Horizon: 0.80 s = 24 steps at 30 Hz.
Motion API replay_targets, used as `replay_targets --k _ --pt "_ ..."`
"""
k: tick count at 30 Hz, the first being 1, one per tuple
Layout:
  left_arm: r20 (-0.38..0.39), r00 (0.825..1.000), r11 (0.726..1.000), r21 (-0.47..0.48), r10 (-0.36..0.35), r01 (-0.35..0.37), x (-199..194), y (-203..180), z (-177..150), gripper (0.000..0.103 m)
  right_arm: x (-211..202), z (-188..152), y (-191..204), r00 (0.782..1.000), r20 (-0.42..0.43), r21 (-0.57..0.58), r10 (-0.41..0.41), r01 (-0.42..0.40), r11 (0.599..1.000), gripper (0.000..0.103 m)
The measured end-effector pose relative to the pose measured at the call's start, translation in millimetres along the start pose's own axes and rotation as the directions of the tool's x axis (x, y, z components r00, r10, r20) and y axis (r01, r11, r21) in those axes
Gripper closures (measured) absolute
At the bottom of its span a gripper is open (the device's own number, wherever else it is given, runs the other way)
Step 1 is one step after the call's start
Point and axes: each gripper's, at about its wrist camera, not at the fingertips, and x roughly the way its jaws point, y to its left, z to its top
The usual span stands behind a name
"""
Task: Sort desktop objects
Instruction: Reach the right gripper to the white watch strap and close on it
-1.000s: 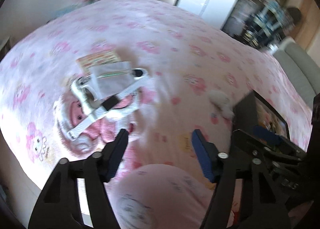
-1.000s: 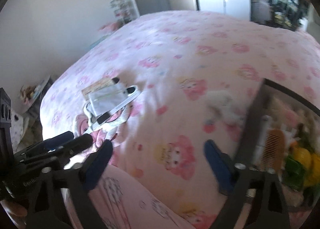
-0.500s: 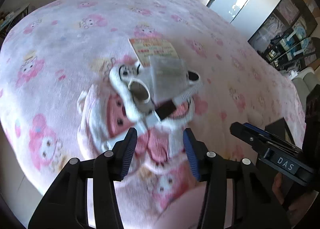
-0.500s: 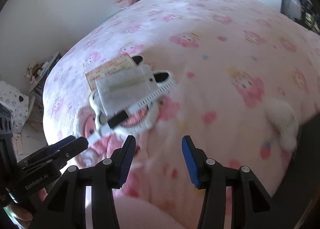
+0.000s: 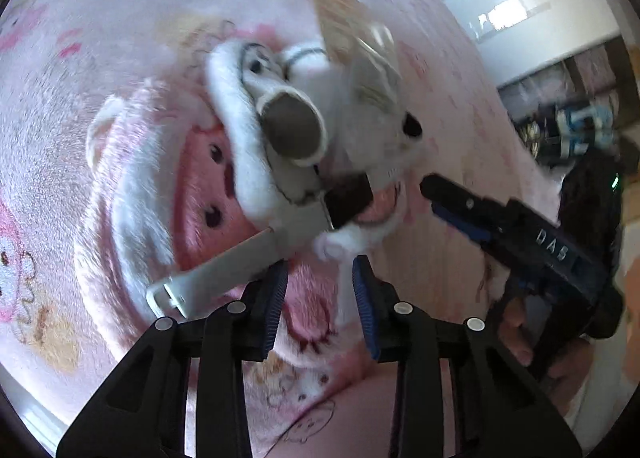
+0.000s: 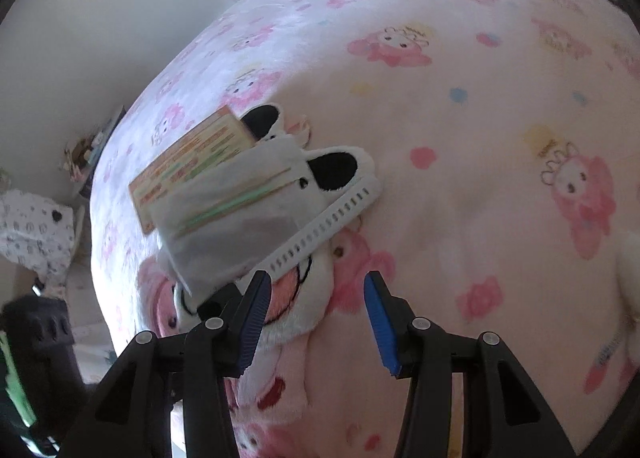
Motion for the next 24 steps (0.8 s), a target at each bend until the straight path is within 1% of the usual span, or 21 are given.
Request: replay_targets --k 2,5,7,9,11,13,14,15,16,17,18,20,21,22,23,24 --pt "0.039 0.999 0.999 -0.043 -0.014 0.015 -5 5 2 0.068 4 4 -4 1.000 -0.001 0.021 0.027 -0.027 0.999 0.057" --pt "0.092 0.996 0.996 -0.084 0.004 0.004 -9 10 1 0.067 9 8 -5 1.000 0.003 0.035 0.027 -0.027 0.999 0.053" --pt "0.104 0.995 0.993 -0.119 -0.014 0.026 -9 19 2 0.067 17 10 -6 0.999 -0.010 0.044 0.044 -0.043 0.998 0.051" --pt "0.123 0.992 0.986 -0.159 -0.038 0.057 -12 25 2 0.067 30 10 -11 0.996 -0.043 0.079 0.082 -0.078 0.994 0.049" --pt "0.167 0.986 0.982 -0.179 -0.028 0.058 -20 28 1 0.067 40 9 -17 0.993 -0.055 0.115 0.104 -0.098 0.989 0.049" --pt "0.233 0.973 0.982 -0.184 0.006 0.038 -32 31 -2 0.067 41 9 -21 0.991 -0.035 0.132 0.131 -0.125 0.983 0.049" --pt "0.252 0.968 0.983 -0.184 0.016 0.031 -35 32 -2 0.067 39 8 -21 0.990 -0.019 0.138 0.143 -0.139 0.981 0.058" --pt "0.255 0.967 0.983 -0.179 0.014 0.033 -35 34 0 0.068 37 8 -21 0.989 -0.010 0.137 0.149 -0.146 0.980 0.067" --pt "0.246 0.969 0.983 -0.178 0.003 0.042 -32 35 2 0.067 35 8 -20 0.989 -0.004 0.131 0.150 -0.148 0.980 0.084" --pt "0.235 0.972 0.981 -0.186 -0.012 0.058 -29 38 4 0.068 33 8 -19 0.987 0.000 0.127 0.158 -0.157 0.979 0.088" --pt "0.230 0.973 0.977 -0.201 -0.026 0.074 -25 42 6 0.068 30 8 -17 0.986 0.009 0.126 0.165 -0.164 0.978 0.089" --pt "0.234 0.971 0.971 -0.218 -0.049 0.102 -24 47 7 0.070 23 6 -13 0.987 0.025 0.114 0.157 -0.159 0.981 0.094" --pt "0.238 0.971 0.973 -0.212 -0.033 0.086 -19 41 8 0.075 17 5 -10 0.988 0.037 0.102 0.151 -0.154 0.983 0.095" --pt "0.242 0.970 0.978 -0.199 -0.013 0.063 -19 38 9 0.092 11 4 -7 0.988 0.048 0.090 0.145 -0.149 0.985 0.098" --pt "0.243 0.970 0.984 -0.176 0.003 0.041 -20 33 9 0.095 3 2 -5 0.987 0.059 0.080 0.147 -0.151 0.985 0.099" --pt "0.246 0.969 0.988 -0.153 0.010 0.029 -21 26 11 0.096 -3 -1 -5 0.986 0.067 0.075 0.154 -0.159 0.984 0.100"
